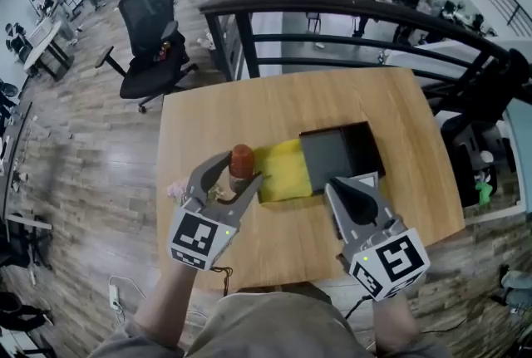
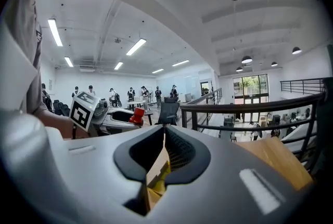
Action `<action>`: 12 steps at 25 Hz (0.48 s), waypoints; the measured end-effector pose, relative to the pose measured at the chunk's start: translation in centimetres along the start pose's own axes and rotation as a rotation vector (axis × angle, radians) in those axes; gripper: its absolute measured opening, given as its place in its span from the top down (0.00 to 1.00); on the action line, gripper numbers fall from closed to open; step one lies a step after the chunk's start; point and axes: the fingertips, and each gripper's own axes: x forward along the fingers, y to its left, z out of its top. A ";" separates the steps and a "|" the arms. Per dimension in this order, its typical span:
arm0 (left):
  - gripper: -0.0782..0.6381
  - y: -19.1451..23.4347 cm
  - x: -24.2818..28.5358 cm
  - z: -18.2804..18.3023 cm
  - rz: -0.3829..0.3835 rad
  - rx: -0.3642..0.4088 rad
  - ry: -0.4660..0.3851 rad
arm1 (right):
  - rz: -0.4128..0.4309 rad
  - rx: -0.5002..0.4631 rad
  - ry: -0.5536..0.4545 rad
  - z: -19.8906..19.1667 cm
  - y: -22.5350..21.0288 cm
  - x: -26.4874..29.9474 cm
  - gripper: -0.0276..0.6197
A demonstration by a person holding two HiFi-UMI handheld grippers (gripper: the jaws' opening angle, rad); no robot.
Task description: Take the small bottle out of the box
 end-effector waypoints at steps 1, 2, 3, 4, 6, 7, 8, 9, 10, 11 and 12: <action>0.57 0.2 -0.9 1.0 0.010 -0.001 -0.025 | 0.003 -0.009 -0.019 0.9 0.6 -0.2 0.93; 0.57 0.4 -1.8 2.0 0.021 -0.011 -0.047 | 0.006 -0.019 -0.037 1.9 1.2 -0.4 0.93; 0.57 0.6 -2.8 3.0 0.032 -0.027 -0.066 | 0.007 -0.030 -0.054 2.8 1.8 -0.7 0.93; 0.57 0.8 -3.8 3.9 0.042 -0.040 -0.086 | 0.008 -0.044 -0.070 3.7 2.4 -1.0 0.93; 0.57 1.1 -5.7 5.6 0.057 -0.046 -0.125 | 0.007 -0.079 -0.096 5.4 3.6 -1.7 0.93; 0.57 1.3 -6.6 6.2 0.064 -0.046 -0.142 | 0.007 -0.097 -0.110 6.2 4.2 -2.1 0.93; 0.57 1.5 -7.5 6.7 0.070 -0.046 -0.157 | 0.007 -0.111 -0.124 6.9 4.7 -2.4 0.93; 0.57 1.8 -8.4 7.1 0.077 -0.044 -0.169 | 0.006 -0.122 -0.138 7.5 5.2 -2.7 0.93; 0.57 2.0 -9.3 7.3 0.086 -0.040 -0.181 | 0.005 -0.130 -0.151 8.0 5.7 -2.9 0.93; 0.57 2.3 -10.1 7.5 0.096 -0.036 -0.192 | 0.004 -0.136 -0.162 8.4 6.1 -3.2 0.93; 0.57 2.5 -10.9 7.8 0.106 -0.034 -0.203 | 0.002 -0.141 -0.172 8.8 6.5 -3.4 0.93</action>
